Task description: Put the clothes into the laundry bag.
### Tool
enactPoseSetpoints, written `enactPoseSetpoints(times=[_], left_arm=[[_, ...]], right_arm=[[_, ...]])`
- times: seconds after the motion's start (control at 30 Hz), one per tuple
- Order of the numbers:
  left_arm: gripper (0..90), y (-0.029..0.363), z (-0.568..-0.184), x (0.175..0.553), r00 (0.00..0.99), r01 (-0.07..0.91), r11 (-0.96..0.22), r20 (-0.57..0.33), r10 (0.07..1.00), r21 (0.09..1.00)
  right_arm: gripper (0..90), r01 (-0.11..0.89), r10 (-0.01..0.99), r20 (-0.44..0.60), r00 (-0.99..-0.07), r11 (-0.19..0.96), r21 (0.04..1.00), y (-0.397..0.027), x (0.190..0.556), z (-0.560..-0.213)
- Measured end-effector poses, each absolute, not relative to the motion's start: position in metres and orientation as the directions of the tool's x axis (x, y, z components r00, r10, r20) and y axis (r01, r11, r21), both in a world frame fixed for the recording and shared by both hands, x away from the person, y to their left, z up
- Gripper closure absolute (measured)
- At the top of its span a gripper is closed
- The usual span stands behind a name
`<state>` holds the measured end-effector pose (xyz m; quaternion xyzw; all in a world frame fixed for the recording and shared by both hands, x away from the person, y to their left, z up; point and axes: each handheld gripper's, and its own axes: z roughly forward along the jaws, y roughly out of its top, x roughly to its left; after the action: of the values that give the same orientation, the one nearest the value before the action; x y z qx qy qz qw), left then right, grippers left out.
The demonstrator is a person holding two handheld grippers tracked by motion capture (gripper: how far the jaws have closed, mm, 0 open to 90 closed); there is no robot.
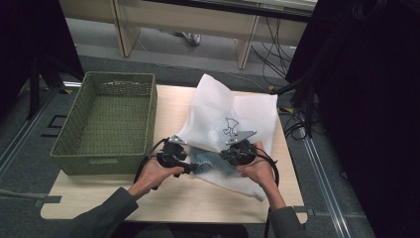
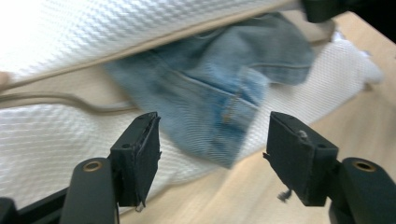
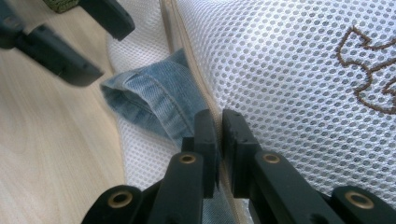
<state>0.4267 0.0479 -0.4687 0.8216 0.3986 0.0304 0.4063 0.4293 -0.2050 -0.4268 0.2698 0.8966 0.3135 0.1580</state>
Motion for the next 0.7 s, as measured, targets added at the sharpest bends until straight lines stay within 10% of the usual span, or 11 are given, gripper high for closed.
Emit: enactPoseSetpoints(times=[0.53, 0.7], left_arm=[[37.6, 0.006, -0.498, 0.446, 0.721, 0.593, -0.537, -0.098, 0.686, 0.599], [79.2, -0.003, -0.495, 0.45, 0.745, 0.523, -0.554, -0.032, 0.666, 0.648]], right_arm=[[85.3, 0.385, 0.581, -0.118, -0.805, 0.664, 0.641, -0.204, 0.429, -0.427], [85.4, 0.39, 0.583, -0.114, -0.804, 0.662, 0.64, -0.204, 0.429, -0.426]])
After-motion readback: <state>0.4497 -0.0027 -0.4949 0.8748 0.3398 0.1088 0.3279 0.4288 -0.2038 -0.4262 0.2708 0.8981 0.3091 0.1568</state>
